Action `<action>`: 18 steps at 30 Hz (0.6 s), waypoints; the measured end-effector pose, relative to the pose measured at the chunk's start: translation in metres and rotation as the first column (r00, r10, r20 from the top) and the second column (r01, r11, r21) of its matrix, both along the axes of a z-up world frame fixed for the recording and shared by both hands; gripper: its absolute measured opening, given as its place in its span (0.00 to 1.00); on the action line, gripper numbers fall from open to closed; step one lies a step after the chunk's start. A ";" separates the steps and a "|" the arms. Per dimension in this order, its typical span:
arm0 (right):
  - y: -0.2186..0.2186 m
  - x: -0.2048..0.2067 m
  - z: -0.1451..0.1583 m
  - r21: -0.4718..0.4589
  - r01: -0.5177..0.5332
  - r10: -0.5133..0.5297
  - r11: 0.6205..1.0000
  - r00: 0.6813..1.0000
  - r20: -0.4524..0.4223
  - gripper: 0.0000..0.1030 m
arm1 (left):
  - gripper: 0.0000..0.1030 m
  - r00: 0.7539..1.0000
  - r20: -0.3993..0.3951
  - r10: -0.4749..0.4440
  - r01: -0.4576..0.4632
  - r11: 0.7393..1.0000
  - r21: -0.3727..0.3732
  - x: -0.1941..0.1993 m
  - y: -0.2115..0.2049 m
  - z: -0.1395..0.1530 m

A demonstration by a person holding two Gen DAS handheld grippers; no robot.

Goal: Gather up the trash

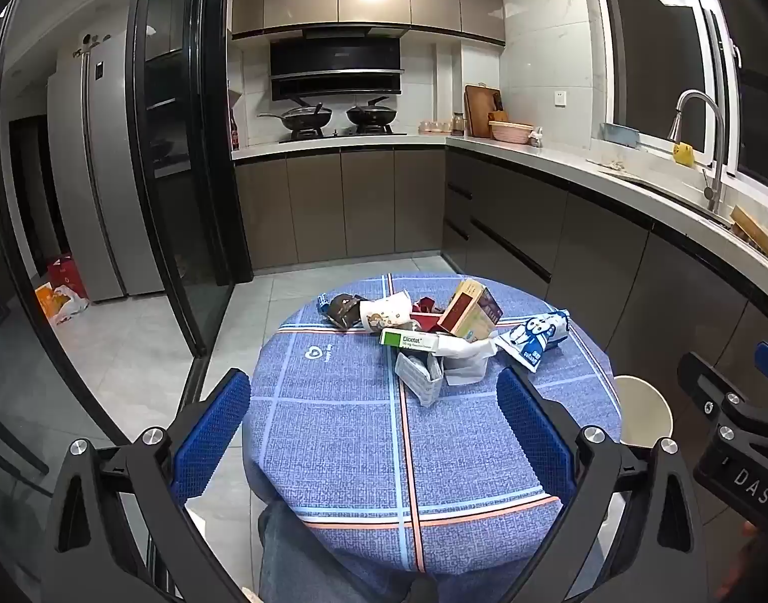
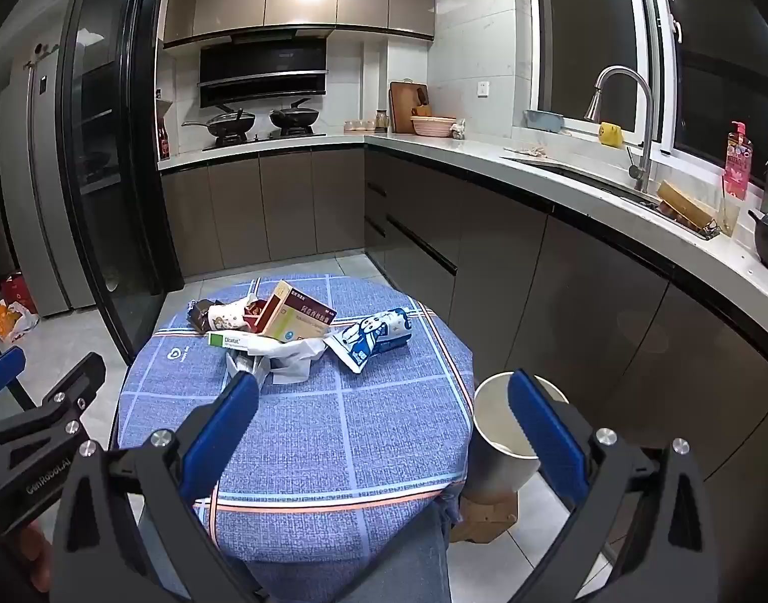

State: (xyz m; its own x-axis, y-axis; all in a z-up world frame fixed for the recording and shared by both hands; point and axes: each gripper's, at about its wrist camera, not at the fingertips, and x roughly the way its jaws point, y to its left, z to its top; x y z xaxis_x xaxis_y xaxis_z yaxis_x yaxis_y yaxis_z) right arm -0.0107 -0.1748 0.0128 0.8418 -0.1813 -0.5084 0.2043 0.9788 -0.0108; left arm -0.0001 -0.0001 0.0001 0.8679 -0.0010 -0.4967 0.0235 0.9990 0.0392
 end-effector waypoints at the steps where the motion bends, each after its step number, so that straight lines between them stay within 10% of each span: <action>1: 0.000 0.000 0.000 0.000 0.000 0.000 1.000 1.000 0.000 0.97 | 0.92 1.000 -0.001 0.000 0.000 1.000 -0.004 0.000 0.000 0.000; 18: 0.002 0.001 0.001 -0.006 0.000 0.000 1.000 1.000 -0.002 0.97 | 0.92 1.000 0.000 -0.008 0.008 1.000 -0.012 -0.001 -0.003 0.003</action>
